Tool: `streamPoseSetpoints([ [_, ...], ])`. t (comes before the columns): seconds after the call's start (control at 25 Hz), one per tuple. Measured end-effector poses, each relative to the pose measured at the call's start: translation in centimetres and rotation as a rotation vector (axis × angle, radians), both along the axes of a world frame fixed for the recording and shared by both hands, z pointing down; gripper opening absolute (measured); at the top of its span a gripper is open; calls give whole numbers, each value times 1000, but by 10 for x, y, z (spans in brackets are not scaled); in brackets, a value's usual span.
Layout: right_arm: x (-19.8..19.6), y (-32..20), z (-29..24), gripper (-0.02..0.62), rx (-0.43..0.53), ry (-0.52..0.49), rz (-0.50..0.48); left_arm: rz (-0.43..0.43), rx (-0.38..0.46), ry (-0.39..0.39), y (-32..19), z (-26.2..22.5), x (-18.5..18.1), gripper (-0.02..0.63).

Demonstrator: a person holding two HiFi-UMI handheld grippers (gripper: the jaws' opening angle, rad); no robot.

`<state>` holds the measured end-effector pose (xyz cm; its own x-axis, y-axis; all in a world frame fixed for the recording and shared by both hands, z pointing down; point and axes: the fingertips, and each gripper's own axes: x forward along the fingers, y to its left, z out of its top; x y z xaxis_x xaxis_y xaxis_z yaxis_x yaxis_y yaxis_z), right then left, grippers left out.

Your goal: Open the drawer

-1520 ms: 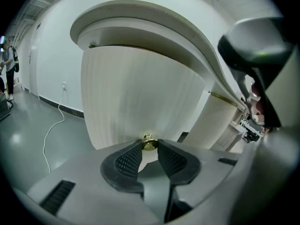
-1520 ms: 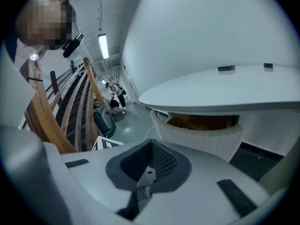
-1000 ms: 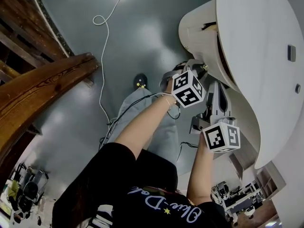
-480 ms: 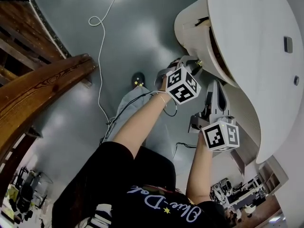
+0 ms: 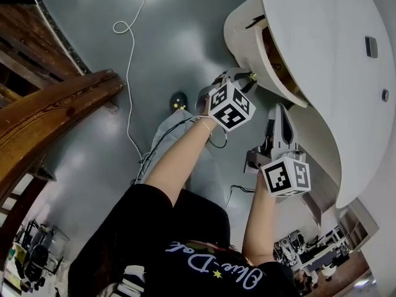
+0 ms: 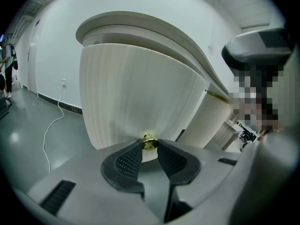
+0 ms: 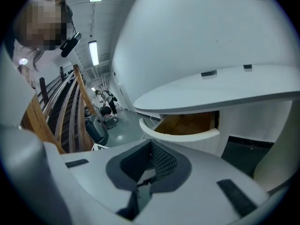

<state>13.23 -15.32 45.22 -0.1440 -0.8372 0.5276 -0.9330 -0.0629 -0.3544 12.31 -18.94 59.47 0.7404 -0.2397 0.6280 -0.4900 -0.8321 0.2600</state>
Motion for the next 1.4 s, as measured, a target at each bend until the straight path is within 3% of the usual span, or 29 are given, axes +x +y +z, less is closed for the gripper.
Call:
streamPoseSetpoints([
  [1.4, -14, 15, -7, -2, 18, 2, -33, -22, -2, -16, 24, 3, -27, 98],
])
